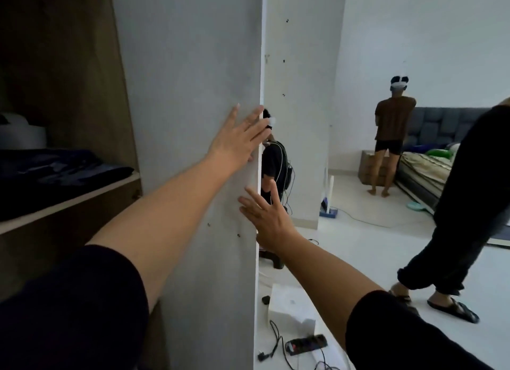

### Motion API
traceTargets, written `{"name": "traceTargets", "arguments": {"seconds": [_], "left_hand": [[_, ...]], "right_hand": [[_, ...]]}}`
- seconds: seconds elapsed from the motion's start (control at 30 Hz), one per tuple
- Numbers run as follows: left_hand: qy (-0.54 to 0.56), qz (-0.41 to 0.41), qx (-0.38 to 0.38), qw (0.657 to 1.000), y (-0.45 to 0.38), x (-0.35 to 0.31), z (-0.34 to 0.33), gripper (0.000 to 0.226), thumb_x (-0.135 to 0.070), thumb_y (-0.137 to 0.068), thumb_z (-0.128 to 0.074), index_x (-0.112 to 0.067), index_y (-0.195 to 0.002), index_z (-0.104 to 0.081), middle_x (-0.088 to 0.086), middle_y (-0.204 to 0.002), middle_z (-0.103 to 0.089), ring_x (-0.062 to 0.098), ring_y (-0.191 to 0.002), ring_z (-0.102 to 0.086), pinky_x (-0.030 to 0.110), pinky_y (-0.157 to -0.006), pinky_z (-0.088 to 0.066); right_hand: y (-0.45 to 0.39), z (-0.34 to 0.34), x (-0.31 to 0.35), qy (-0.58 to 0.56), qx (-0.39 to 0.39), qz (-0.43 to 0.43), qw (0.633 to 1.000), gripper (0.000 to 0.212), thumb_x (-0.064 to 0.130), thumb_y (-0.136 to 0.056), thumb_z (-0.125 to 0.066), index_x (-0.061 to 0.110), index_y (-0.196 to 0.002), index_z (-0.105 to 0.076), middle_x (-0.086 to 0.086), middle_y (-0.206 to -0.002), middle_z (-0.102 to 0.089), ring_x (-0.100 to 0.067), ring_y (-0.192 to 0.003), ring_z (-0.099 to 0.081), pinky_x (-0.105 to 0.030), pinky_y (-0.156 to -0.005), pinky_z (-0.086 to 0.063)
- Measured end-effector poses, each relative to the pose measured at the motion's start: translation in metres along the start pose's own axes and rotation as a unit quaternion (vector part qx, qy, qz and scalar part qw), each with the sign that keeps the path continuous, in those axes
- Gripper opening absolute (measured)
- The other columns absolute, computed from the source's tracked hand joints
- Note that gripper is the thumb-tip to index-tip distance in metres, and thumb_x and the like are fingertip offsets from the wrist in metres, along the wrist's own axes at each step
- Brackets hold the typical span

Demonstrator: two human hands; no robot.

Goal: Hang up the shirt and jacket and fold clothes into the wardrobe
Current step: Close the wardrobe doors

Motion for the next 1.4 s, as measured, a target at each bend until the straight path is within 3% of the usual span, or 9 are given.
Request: {"name": "traceTargets", "arguments": {"seconds": [0.27,0.63,0.9,1.0,1.2,1.4], "left_hand": [[-0.026,-0.008,0.048,0.998,-0.097,-0.029,-0.030,0.055,-0.034,-0.101,-0.030,-0.021,-0.150,-0.008,0.001,-0.159,0.013,0.027,-0.144,0.020,0.057,-0.113,0.002],[-0.045,0.028,0.070,0.996,-0.168,-0.041,-0.083,0.058,-0.034,-0.100,-0.032,-0.024,-0.150,-0.004,0.001,-0.157,0.021,0.026,-0.143,0.022,0.058,-0.112,0.004],[-0.010,0.070,0.072,0.995,-0.180,-0.041,-0.106,0.070,-0.040,-0.099,-0.035,-0.028,-0.147,0.016,-0.001,-0.146,0.039,0.023,-0.141,0.027,0.056,-0.111,0.009],[0.021,0.090,0.077,0.993,-0.173,-0.039,-0.106,0.074,-0.040,-0.100,-0.030,-0.029,-0.139,0.030,-0.002,-0.149,0.037,0.023,-0.141,0.027,0.056,-0.111,0.008],[0.038,0.234,0.118,0.964,-0.106,-0.003,-0.107,0.074,-0.041,-0.100,-0.030,-0.016,-0.145,0.023,0.000,-0.156,0.024,0.019,-0.144,0.019,0.056,-0.113,0.005],[-0.032,0.363,0.184,0.913,0.036,0.064,-0.082,0.081,-0.043,-0.097,-0.037,-0.011,-0.146,0.020,0.002,-0.157,0.020,0.020,-0.145,0.015,0.057,-0.113,0.003]], "right_hand": [[-0.061,-0.078,-0.053,-0.003,-0.011,0.046,0.999,0.066,0.050,-0.097,-0.026,0.025,-0.152,0.002,0.002,-0.159,0.017,-0.028,-0.143,0.025,-0.069,-0.104,0.016],[-0.124,-0.137,-0.080,-0.044,-0.055,0.076,0.995,0.069,0.045,-0.096,-0.033,0.023,-0.152,0.001,0.002,-0.159,0.017,-0.028,-0.142,0.026,-0.068,-0.096,0.022],[-0.137,-0.153,-0.084,-0.062,-0.094,0.087,0.990,0.068,0.042,-0.096,-0.034,0.021,-0.152,-0.002,0.000,-0.159,0.013,-0.029,-0.143,0.024,-0.070,-0.100,0.017],[-0.134,-0.150,-0.084,-0.056,-0.104,0.095,0.988,0.066,0.043,-0.097,-0.031,0.019,-0.152,-0.003,-0.001,-0.160,0.010,-0.031,-0.144,0.021,-0.070,-0.101,0.016],[-0.133,-0.128,-0.079,-0.064,-0.130,0.098,0.985,0.067,0.044,-0.097,-0.025,0.016,-0.152,0.001,-0.005,-0.160,0.005,-0.028,-0.145,0.016,-0.071,-0.094,0.023],[-0.135,-0.031,-0.054,-0.152,-0.228,0.123,0.954,0.066,0.043,-0.097,-0.029,0.018,-0.152,-0.002,-0.004,-0.160,0.005,-0.026,-0.146,0.015,-0.069,-0.098,0.019]]}}
Point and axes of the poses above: each hand's wrist, its own y-axis away from the middle knuckle, its own z-axis out of the back of the hand, x = y × z, the point moved 7 cm from there along -y, towards the middle knuckle
